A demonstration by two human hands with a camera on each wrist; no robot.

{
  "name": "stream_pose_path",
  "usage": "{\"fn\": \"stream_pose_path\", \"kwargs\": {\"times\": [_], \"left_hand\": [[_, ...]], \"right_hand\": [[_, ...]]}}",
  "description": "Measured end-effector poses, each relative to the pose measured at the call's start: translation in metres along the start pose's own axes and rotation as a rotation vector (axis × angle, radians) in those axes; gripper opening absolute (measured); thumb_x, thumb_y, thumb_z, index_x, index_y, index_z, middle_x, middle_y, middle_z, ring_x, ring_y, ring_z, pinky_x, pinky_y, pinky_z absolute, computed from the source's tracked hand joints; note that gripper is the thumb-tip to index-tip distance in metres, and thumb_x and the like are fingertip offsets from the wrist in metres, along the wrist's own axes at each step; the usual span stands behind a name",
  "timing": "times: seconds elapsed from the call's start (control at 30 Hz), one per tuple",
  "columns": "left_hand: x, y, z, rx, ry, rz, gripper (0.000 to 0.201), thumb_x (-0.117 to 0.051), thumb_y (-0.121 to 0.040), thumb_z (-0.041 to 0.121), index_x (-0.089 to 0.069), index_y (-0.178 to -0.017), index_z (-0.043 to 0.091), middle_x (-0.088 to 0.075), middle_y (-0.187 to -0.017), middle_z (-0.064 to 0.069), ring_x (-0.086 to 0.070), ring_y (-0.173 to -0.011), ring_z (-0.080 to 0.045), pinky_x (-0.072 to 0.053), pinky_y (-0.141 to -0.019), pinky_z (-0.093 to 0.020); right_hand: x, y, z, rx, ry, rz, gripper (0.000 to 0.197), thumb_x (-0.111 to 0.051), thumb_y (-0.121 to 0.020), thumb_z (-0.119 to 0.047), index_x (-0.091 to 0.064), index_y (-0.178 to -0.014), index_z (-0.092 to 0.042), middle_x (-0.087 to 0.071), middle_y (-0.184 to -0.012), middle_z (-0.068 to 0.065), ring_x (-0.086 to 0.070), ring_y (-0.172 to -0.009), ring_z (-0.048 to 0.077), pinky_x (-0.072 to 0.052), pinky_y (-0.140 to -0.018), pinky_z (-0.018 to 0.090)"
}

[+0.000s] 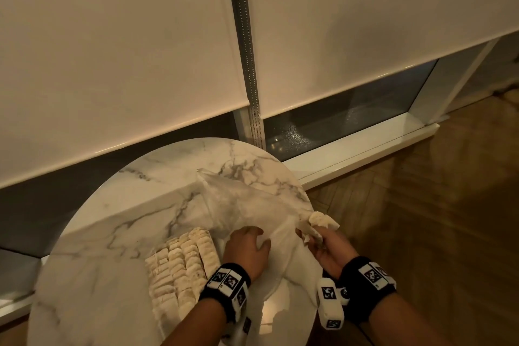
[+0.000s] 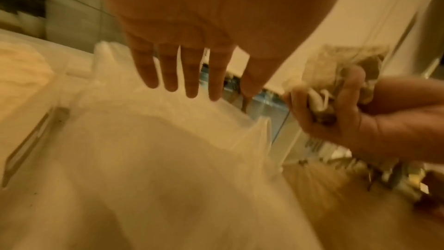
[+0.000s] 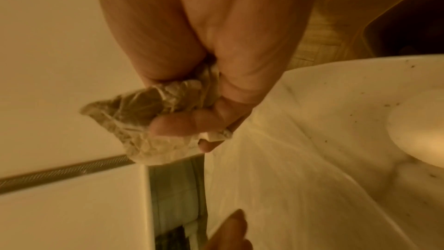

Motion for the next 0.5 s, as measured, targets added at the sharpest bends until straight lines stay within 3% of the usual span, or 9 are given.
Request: {"fn": "stream_pose_path", "kwargs": {"times": [0.07,0.13,0.2,0.27,0.33,0.4,0.47,0.5], "left_hand": [[0.021,0.012,0.002,0.043,0.441,0.133,0.035,-0.055,-0.091,0.052,-0.064,-0.115,0.028,-0.063,-0.122,0.006,-0.056,-0.116,-0.015,-0.045,-0.101,-0.035],[0.025,0.031,0.001,0.225,0.961,0.117,0.032,-0.058,-0.088,0.055,-0.066,-0.106,0.03,-0.068,-0.111,0.005,-0.062,-0.105,-0.016,-0.051,-0.092,-0.039],[0.01,0.051,0.006,0.461,1.417,-0.09,0.042,-0.057,-0.085,0.063,-0.068,-0.109,0.03,-0.068,-0.107,0.0,-0.062,-0.103,-0.024,-0.052,-0.083,-0.042],[-0.001,0.066,0.02,0.554,1.748,-0.372,0.059,-0.052,-0.08,0.073,-0.07,-0.115,0.028,-0.066,-0.119,-0.009,-0.057,-0.115,-0.035,-0.049,-0.091,-0.053],[0.001,0.078,0.02,0.528,1.936,-0.541,0.073,-0.05,-0.074,0.076,-0.069,-0.12,0.022,-0.062,-0.13,-0.013,-0.049,-0.125,-0.04,-0.043,-0.097,-0.059],[0.007,0.086,0.009,0.514,2.025,-0.546,0.073,-0.052,-0.072,0.073,-0.068,-0.12,0.02,-0.06,-0.133,-0.015,-0.045,-0.129,-0.038,-0.039,-0.099,-0.058],[0.013,0.095,-0.011,0.527,2.081,-0.492,0.068,-0.054,-0.074,0.068,-0.065,-0.121,0.02,-0.06,-0.133,-0.014,-0.043,-0.131,-0.037,-0.036,-0.1,-0.055],[0.017,0.101,-0.022,0.54,2.099,-0.466,0.067,-0.053,-0.075,0.067,-0.064,-0.12,0.019,-0.062,-0.13,-0.015,-0.044,-0.129,-0.037,-0.037,-0.098,-0.054]], "right_hand": [[-0.02,0.01,0.003,0.039,0.133,-0.042,0.03,-0.058,-0.087,0.008,-0.061,-0.116,0.008,-0.07,-0.096,0.024,-0.069,-0.084,0.028,-0.053,-0.056,0.024],[-0.041,0.019,0.012,0.076,0.278,-0.07,0.027,-0.063,-0.085,0.008,-0.064,-0.112,0.006,-0.071,-0.098,0.024,-0.068,-0.087,0.029,-0.053,-0.055,0.025],[-0.067,0.031,0.02,0.162,0.442,-0.107,0.023,-0.068,-0.083,0.007,-0.068,-0.105,0.004,-0.072,-0.099,0.024,-0.069,-0.088,0.034,-0.058,-0.062,0.032],[-0.092,0.044,0.029,0.291,0.675,-0.19,0.019,-0.069,-0.083,0.007,-0.071,-0.101,0.003,-0.073,-0.096,0.021,-0.071,-0.09,0.033,-0.059,-0.073,0.035],[-0.118,0.058,0.045,0.393,0.886,-0.303,0.023,-0.066,-0.083,0.009,-0.072,-0.101,-0.004,-0.075,-0.095,0.012,-0.071,-0.092,0.024,-0.057,-0.078,0.03],[-0.139,0.073,0.063,0.467,1.071,-0.393,0.035,-0.064,-0.081,0.009,-0.074,-0.102,-0.018,-0.073,-0.1,0.001,-0.069,-0.097,0.014,-0.054,-0.084,0.03],[-0.162,0.092,0.084,0.519,1.267,-0.499,0.042,-0.06,-0.082,0.007,-0.072,-0.11,-0.023,-0.068,-0.112,0.0,-0.064,-0.105,0.018,-0.051,-0.095,0.044],[-0.173,0.101,0.096,0.513,1.362,-0.545,0.043,-0.056,-0.085,0.009,-0.069,-0.119,-0.014,-0.063,-0.12,0.004,-0.06,-0.109,0.024,-0.046,-0.098,0.049]]}}
Point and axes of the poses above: each hand's wrist, its own y-axis away from the middle knuckle, its own x-axis out of the back of the hand, z = x × y, the point moved 7 cm from there along -y, towards the middle knuckle
